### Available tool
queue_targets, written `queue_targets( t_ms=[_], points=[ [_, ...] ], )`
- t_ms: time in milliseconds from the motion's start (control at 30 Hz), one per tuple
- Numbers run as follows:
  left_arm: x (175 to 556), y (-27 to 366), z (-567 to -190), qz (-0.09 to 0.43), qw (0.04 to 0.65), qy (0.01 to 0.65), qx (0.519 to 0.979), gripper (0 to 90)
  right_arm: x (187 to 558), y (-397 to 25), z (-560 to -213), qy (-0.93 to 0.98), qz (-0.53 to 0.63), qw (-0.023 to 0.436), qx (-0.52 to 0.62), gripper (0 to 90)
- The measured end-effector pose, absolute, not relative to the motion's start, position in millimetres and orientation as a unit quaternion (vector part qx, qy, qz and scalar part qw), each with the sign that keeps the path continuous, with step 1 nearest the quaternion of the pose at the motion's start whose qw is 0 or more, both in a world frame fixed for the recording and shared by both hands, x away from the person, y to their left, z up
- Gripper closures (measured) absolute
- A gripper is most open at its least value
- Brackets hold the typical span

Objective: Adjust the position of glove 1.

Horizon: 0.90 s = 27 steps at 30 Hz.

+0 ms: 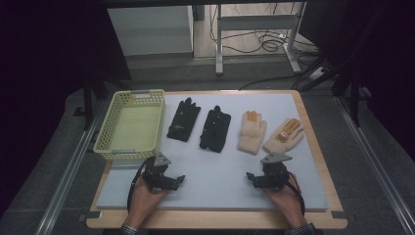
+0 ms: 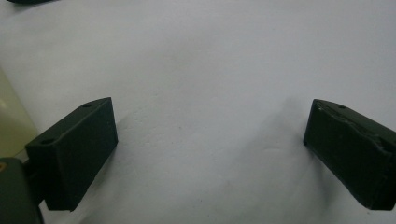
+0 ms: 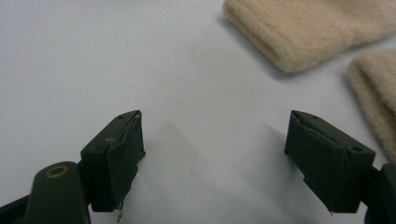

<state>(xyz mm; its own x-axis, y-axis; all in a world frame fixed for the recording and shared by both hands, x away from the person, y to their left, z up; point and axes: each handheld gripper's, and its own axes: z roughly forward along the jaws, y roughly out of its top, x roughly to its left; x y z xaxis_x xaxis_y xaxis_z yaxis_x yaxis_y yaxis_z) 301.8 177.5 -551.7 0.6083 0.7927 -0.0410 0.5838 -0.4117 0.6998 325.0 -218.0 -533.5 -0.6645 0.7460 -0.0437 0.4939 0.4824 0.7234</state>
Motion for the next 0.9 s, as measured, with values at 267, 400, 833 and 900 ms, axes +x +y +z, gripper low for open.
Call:
queue_targets(
  t_ms=[267,400,833,900],
  points=[
    [301.9,177.5,-551.7,0.150,0.348,0.417,0.826,3.0,325.4,-217.9,-533.3,0.843,0.349,0.179,0.368,19.2],
    [302.0,177.5,-551.7,0.150,0.348,0.417,0.826,3.0,325.4,-217.7,-533.2,0.844,0.348,0.179,0.368,19.2],
    [302.0,177.5,-551.7,0.150,0.348,0.417,0.826,3.0,325.7,-218.0,-532.9,0.841,0.351,0.177,0.371,19.5],
    [302.0,177.5,-551.7,0.150,0.348,0.417,0.826,3.0,325.7,-217.9,-532.7,0.841,0.352,0.177,0.372,19.6]
  ],
)
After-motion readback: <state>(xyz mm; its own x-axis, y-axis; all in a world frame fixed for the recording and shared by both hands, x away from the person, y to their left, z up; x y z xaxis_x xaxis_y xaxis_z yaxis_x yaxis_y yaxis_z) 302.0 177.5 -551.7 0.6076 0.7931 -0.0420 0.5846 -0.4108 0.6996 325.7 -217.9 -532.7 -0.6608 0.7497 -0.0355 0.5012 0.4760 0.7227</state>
